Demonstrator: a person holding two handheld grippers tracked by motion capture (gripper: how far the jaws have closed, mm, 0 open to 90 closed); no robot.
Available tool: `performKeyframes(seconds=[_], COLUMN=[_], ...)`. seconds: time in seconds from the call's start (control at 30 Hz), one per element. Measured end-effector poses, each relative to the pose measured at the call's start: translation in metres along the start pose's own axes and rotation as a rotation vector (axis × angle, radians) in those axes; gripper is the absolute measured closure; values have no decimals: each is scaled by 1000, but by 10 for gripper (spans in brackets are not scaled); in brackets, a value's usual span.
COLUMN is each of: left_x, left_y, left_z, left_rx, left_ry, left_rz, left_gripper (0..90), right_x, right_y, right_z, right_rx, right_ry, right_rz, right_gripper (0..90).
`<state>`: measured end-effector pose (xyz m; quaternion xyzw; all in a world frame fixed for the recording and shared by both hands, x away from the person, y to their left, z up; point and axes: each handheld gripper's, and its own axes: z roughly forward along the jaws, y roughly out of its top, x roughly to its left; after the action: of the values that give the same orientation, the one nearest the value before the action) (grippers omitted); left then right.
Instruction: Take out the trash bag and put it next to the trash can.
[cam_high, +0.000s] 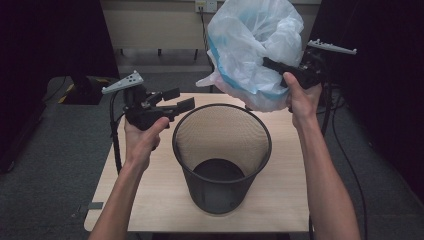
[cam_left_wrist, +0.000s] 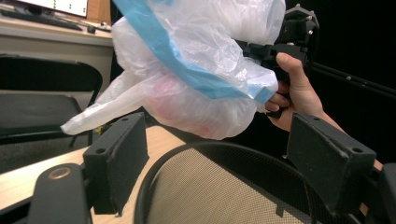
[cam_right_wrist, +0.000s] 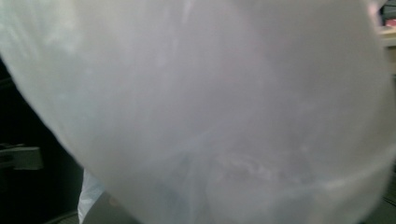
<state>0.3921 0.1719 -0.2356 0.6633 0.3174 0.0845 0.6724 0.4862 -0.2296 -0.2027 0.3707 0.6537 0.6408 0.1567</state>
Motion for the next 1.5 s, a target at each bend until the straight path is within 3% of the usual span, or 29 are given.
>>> performKeyframes(seconds=[0.13,0.2,0.37,0.5,0.67,0.83,1.0,1.17,1.23,1.3,1.37,1.5], left_x=[7,8,15,20,24,27,37,46,52,55,62,65], left_y=[-7,-9,-12,-19,-24,-29,-36,-46,-56,-59,-67,-73], left_z=[-4,-6,-15,-15,-16,-22,-31,-34,-34,-35,-35,-35], left_rx=[16,34,21,51,62,113,107,127,161,171,172,174], left_ry=[-16,0,26,17,44,113,162,160,175,179,189,197], left_rz=[-14,-13,-19,-30,-32,1,-18,-46,-46,-50,-85,-93], left_gripper=[202,207,210,211,223,221,205,197,186,175,176,176], right_x=[-13,-20,-33,-41,-45,-56,-67,-75,-79,-84,-87,-91], right_y=[-15,-22,-34,-50,-71,-88,-110,-137,-146,-151,-156,-164], right_z=[1,-1,-13,-22,-29,-35,-39,-38,-38,-39,-42,-46], right_rx=[11,15,24,47,67,103,134,163,178,187,188,194], right_ry=[-31,-43,-82,-115,-132,-181,-199,-208,-220,-231,-238,-249], right_rz=[26,41,55,64,69,74,93,114,119,122,133,143], right_gripper=[850,850,850,850,850,849,849,849,848,848,847,847])
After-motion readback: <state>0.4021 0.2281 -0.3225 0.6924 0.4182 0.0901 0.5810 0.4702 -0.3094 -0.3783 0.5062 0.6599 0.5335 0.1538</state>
